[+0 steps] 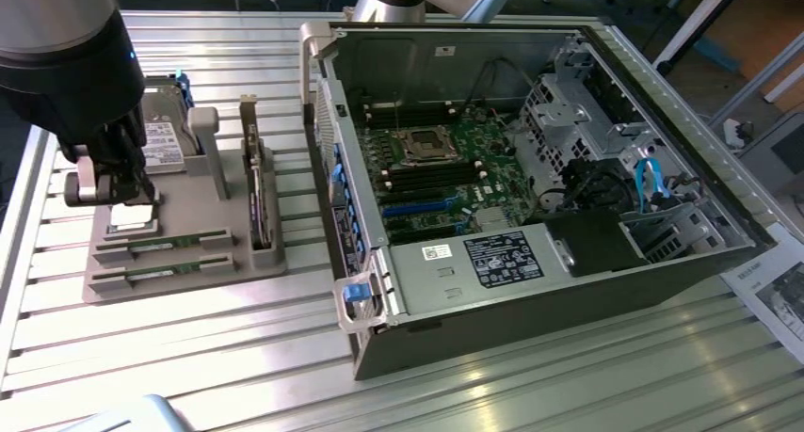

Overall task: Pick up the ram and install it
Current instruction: 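Pick up the ram and move it above insertion slot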

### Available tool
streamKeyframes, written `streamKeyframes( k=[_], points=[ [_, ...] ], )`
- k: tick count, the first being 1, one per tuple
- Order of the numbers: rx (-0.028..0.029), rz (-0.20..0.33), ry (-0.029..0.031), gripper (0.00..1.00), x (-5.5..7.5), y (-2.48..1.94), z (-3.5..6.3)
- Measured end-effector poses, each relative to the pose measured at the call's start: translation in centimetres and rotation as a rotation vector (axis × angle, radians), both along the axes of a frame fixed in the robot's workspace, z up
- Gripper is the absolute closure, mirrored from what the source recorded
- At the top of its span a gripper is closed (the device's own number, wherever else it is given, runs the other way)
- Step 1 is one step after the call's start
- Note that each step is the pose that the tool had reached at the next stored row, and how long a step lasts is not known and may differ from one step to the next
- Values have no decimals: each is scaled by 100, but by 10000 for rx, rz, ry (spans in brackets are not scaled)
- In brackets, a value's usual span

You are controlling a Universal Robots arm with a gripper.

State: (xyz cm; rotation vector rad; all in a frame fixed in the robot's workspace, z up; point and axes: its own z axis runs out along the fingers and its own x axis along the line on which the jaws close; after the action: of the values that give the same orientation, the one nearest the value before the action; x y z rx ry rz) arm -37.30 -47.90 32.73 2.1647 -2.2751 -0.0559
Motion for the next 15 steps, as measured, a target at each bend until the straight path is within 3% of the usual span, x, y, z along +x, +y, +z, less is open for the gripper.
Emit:
streamKeyframes(
  k=[2,10,15],
  points=[
    [0,-1,0,83,0,0,0],
    [0,0,0,83,0,0,0],
    [0,4,0,75,0,0,0]
  ],
)
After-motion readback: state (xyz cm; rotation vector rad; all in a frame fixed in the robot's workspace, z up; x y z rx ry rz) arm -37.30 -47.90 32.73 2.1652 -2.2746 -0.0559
